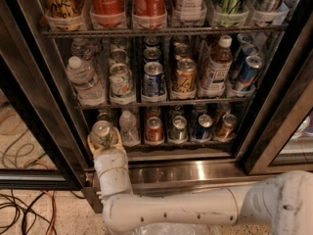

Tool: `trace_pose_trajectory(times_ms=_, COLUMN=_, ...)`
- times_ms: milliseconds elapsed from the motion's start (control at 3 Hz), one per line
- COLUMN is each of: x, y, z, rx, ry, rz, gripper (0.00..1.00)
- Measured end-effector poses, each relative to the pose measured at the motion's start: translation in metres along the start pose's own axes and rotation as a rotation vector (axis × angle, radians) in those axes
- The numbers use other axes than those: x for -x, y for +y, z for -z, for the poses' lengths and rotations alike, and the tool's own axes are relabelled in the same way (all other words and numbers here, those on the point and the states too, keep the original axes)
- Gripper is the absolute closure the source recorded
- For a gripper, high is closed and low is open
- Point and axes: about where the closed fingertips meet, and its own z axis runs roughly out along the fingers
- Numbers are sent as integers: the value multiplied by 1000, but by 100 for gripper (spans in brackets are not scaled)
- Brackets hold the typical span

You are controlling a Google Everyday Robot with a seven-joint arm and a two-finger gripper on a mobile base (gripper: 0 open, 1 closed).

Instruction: Pick 7up can from bottom shelf of fridge

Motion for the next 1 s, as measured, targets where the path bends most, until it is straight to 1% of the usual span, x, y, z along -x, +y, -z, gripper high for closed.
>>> trace_pose_trajectory(times_ms=333, x=0, y=1, z=26, rx=129, ry=35, rz=-38, gripper=100)
trace_pose_trajectory(times_ms=667, x=-1, y=2, z=51, rx=201, ry=56, rz=-72, gripper=100)
trace_pose_trajectory(times_ms=1000, x=-1, y=1, z=53, rx=206, ry=57, rz=-72, gripper=100)
